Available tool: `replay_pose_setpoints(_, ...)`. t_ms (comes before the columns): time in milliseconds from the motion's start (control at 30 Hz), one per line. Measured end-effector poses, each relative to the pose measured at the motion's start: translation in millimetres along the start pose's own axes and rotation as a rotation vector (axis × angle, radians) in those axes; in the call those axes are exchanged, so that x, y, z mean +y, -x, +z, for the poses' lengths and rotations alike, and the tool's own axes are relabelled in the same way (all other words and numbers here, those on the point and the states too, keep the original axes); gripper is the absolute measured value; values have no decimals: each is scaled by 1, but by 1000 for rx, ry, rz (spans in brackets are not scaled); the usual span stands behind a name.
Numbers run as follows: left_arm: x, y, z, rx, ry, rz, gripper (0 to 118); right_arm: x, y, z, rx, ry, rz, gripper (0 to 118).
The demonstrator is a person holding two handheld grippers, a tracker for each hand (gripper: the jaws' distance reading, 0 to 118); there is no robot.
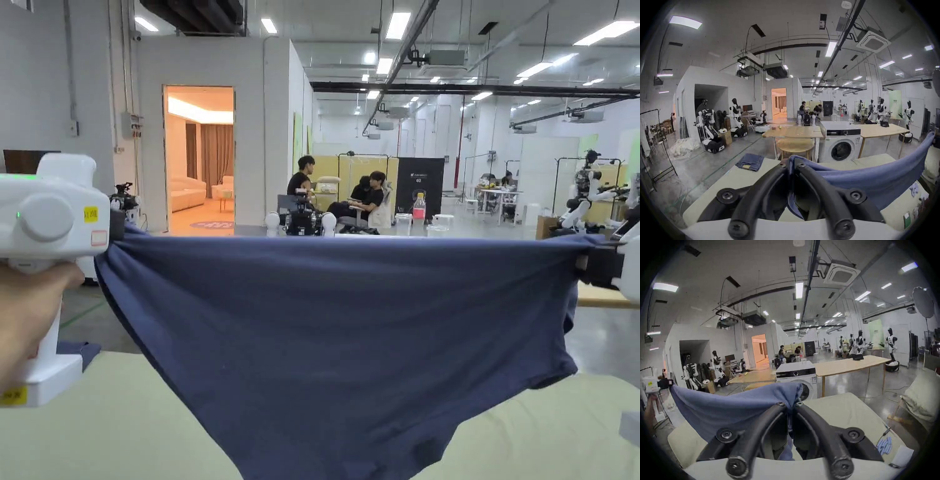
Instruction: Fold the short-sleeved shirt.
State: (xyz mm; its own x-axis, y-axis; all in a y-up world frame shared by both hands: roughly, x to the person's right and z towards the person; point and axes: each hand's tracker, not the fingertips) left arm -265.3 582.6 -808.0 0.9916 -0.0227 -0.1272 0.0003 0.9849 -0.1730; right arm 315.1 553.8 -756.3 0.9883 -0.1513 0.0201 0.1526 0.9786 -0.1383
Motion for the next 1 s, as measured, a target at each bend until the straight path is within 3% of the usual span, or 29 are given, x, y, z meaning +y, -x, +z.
replay_pose_setpoints(300, -116, -21, -25, 34, 82, -31, 0, -118, -26, -32, -4, 32, -50, 1)
replay_pose_setpoints(533, -184, -1, 40, -80, 174, 48, 0, -181, -43, 34, -20, 83, 46, 1)
replay_pose_setpoints(700, -272, 26, 108, -122, 350, 128, 0, -254, -53, 102, -15, 201, 155, 1)
replay_pose_setpoints(900, -400, 46, 161, -79, 571, 142, 0, -366, -56, 154, -43, 408, 150, 1)
replay_pose_setpoints(1000, -429, 47, 172, -72, 585, 175, 0, -400, -54, 161, -60, 472, 134, 2)
